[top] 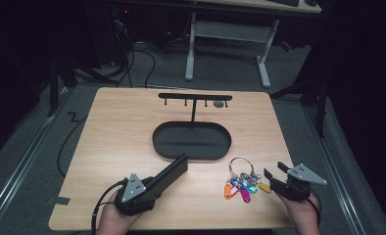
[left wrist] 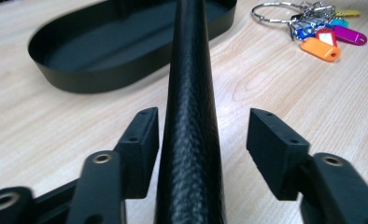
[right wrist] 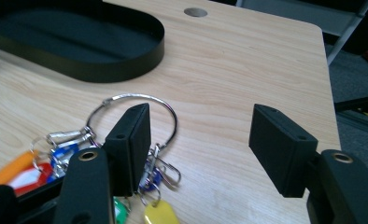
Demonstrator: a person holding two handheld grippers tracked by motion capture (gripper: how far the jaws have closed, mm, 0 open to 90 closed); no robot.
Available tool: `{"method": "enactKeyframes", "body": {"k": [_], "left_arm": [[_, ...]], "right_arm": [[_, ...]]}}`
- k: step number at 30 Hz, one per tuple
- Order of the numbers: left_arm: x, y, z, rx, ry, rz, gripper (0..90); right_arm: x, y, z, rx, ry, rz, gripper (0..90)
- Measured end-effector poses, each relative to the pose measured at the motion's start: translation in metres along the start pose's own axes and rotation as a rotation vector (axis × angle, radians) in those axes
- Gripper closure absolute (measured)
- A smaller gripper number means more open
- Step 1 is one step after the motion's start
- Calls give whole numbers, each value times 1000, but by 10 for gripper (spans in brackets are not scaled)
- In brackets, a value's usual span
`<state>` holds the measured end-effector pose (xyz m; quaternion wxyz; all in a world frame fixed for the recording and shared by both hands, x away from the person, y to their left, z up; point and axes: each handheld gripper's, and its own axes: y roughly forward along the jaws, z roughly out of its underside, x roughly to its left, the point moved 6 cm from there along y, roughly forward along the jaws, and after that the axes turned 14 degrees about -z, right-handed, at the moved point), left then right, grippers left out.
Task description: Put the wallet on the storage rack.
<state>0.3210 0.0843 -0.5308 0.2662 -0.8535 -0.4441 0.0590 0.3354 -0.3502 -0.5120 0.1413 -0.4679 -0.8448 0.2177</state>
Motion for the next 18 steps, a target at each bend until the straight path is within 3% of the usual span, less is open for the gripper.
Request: {"method": "enactKeyframes", "body": {"k": [3, 6, 12, 18], "left_arm": [[-1, 0, 2, 3, 20, -33, 407], [0, 1, 1, 2, 40, -65, 377], [0, 7, -7, 88, 26, -24, 349], [2, 5, -21, 145, 76, -22, 331]], "right_arm": [[-5, 0, 8, -8, 4, 9, 389], [-9, 1, 16, -26, 49, 4, 392], [-9, 6, 27, -2, 54, -25, 398], [-8, 6, 25, -24, 55, -61, 398]]}}
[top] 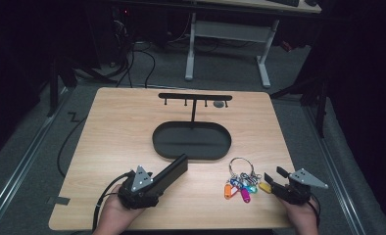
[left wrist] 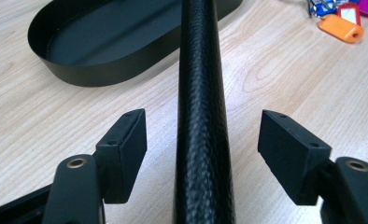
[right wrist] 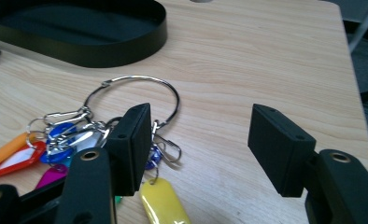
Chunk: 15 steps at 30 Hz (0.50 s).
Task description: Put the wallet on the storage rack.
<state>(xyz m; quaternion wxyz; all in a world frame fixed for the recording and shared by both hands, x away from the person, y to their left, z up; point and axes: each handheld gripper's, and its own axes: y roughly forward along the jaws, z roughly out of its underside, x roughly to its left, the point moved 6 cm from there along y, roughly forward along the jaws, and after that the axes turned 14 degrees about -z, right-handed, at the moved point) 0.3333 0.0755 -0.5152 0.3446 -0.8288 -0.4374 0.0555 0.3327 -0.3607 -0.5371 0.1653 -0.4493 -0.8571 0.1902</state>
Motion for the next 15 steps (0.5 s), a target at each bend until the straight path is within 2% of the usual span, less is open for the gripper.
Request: {"method": "enactKeyframes", "body": {"k": [2, 4, 9, 15], "left_arm": [[0, 0, -3, 43, 45, -2, 332], [1, 0, -3, 82, 65, -4, 334], [5, -2, -6, 161, 73, 29, 387], [8, -2, -13, 222, 94, 31, 416]], "right_arm": [[1, 2, 0, 0, 0, -11, 398], [1, 5, 0, 2, 2, -25, 398], [2, 7, 1, 5, 6, -44, 398], [3, 6, 0, -5, 12, -59, 397]]}}
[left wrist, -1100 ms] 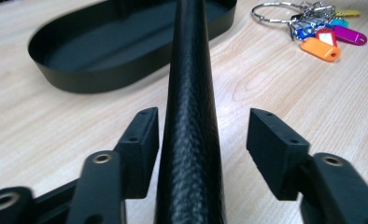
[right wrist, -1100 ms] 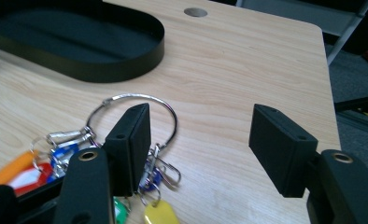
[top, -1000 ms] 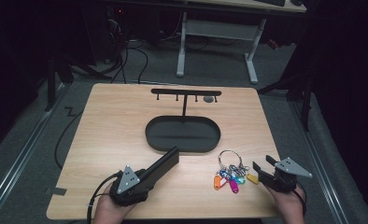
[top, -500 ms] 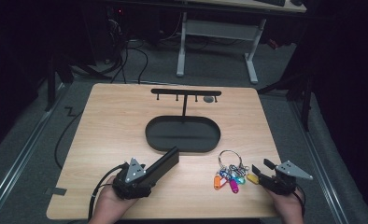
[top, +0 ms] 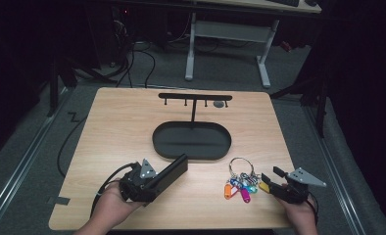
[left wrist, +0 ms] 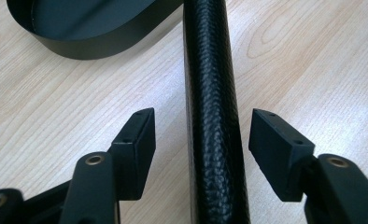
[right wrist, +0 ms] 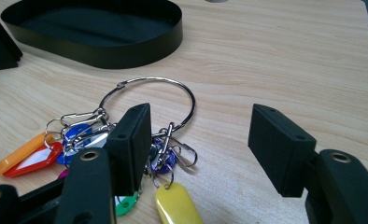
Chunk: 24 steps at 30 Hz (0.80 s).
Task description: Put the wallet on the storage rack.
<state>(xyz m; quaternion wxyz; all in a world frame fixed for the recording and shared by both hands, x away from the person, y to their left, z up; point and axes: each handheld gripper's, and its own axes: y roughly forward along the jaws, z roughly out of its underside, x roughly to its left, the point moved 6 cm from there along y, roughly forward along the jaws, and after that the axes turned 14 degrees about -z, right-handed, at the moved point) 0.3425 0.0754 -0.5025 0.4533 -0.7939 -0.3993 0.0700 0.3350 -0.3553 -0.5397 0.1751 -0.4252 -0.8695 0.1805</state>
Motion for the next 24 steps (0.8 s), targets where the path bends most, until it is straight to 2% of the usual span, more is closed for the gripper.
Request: {"method": "enactKeyframes", "body": {"k": [3, 7, 10, 13, 19, 24], "left_arm": [[1, -3, -5, 25, 29, -5, 424], [3, -7, -11, 48, 42, 2, 443], [3, -10, -14, 64, 57, 14, 540], [2, -10, -17, 86, 72, 18, 588], [-3, -7, -19, 135, 121, 9, 613], [-3, -5, -20, 160, 132, 11, 647]], "right_arm": [[0, -1, 0, -5, 11, 0, 398], [-2, -2, 1, -6, 18, 2, 400], [-1, -2, 2, -8, 21, 1, 401], [0, -2, 3, -4, 18, -2, 403], [1, 0, 3, 1, 18, -8, 405], [1, -2, 3, -4, 22, -7, 405]]}}
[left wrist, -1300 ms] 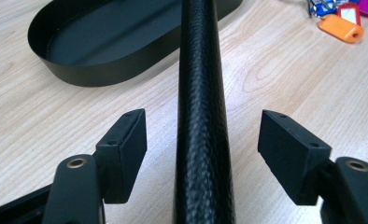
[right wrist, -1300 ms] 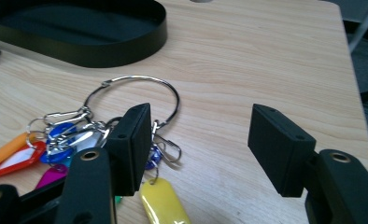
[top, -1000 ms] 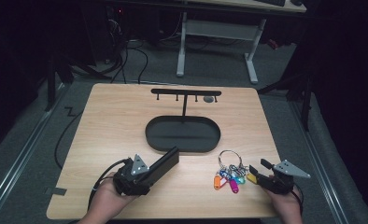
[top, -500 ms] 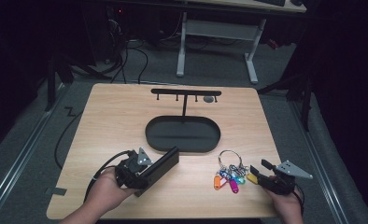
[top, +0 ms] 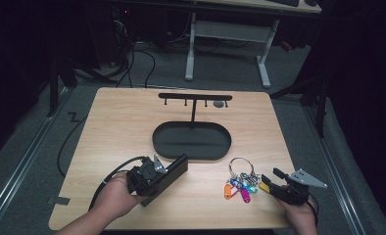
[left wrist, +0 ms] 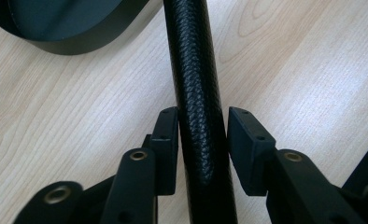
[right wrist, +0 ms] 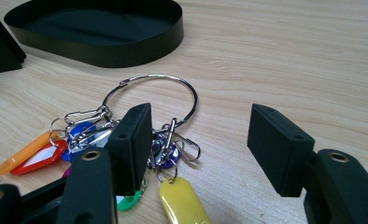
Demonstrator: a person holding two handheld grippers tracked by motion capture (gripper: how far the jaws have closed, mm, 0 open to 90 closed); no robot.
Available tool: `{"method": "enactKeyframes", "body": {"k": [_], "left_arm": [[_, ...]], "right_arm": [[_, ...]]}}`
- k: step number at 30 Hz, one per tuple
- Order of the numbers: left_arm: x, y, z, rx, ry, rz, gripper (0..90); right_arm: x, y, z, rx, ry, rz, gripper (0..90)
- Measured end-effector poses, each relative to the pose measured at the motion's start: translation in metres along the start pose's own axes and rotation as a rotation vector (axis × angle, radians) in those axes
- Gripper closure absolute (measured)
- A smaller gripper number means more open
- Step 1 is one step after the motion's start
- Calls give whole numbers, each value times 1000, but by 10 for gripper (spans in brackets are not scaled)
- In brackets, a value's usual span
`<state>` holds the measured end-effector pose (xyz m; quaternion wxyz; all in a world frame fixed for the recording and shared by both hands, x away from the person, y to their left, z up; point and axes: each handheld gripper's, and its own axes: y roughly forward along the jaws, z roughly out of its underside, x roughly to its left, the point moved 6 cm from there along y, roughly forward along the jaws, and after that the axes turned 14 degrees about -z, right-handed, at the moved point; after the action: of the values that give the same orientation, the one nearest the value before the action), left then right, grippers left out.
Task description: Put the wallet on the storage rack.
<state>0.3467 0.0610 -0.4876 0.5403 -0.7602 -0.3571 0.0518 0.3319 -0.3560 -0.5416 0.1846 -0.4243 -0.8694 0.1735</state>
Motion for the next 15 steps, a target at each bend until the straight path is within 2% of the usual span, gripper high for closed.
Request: {"method": "enactKeyframes", "body": {"k": [9, 15], "left_arm": [[2, 0, 0, 13, -16, 27, 705], [4, 1, 0, 14, 1, 10, 744]], "right_arm": [[-1, -1, 0, -8, 14, -2, 406], [-1, -1, 0, -10, 19, -1, 408]]}}
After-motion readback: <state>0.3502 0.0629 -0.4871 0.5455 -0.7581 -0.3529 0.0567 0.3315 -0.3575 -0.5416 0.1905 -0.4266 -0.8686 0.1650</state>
